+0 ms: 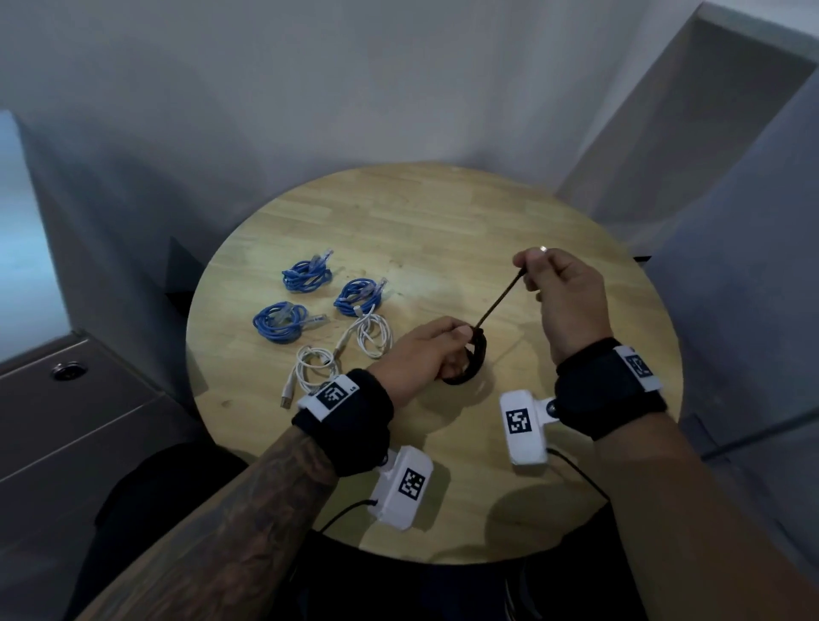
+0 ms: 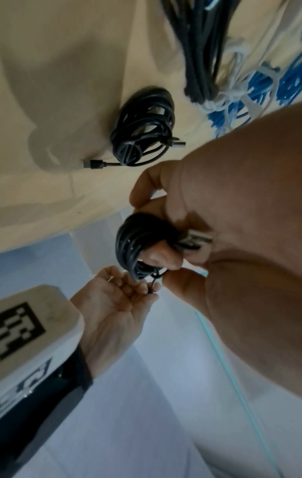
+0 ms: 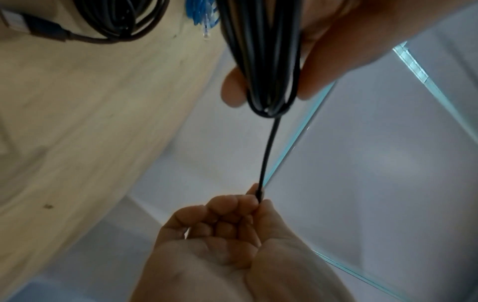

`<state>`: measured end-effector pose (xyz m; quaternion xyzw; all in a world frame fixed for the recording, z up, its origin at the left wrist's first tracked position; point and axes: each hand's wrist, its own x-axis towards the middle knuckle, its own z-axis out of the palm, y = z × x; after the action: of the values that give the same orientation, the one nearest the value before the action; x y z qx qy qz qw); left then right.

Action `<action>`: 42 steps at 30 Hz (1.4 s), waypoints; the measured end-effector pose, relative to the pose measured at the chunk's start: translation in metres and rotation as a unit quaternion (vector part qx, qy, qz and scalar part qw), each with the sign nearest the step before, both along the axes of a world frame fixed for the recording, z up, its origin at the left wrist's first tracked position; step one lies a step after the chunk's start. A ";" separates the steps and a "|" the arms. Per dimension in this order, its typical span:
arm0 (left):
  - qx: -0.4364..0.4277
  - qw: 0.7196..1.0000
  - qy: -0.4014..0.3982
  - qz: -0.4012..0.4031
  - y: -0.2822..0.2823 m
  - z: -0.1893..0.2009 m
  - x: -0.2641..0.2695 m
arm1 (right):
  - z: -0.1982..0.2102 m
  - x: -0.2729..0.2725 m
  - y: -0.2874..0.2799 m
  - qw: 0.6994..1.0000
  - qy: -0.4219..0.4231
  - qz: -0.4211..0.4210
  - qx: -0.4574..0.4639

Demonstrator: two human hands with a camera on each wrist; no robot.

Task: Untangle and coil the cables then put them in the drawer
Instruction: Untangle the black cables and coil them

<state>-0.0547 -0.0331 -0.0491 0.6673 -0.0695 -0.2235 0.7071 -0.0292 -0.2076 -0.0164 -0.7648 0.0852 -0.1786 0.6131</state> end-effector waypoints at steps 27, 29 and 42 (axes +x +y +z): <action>-0.001 0.985 -0.124 0.120 0.024 0.002 0.025 | -0.013 -0.023 0.035 0.947 0.203 0.248 -0.027; 0.018 0.980 -0.137 0.145 0.024 -0.001 0.027 | -0.011 -0.025 0.035 0.949 0.188 0.239 -0.079; 0.250 0.930 -0.245 0.110 0.030 -0.002 0.065 | -0.018 -0.027 0.027 0.903 0.151 0.219 -0.338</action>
<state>0.0106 -0.0036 -0.0513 0.8601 -0.1085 0.0167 0.4981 -0.0565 -0.1802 -0.0342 -0.9432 -0.0578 0.0597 0.3216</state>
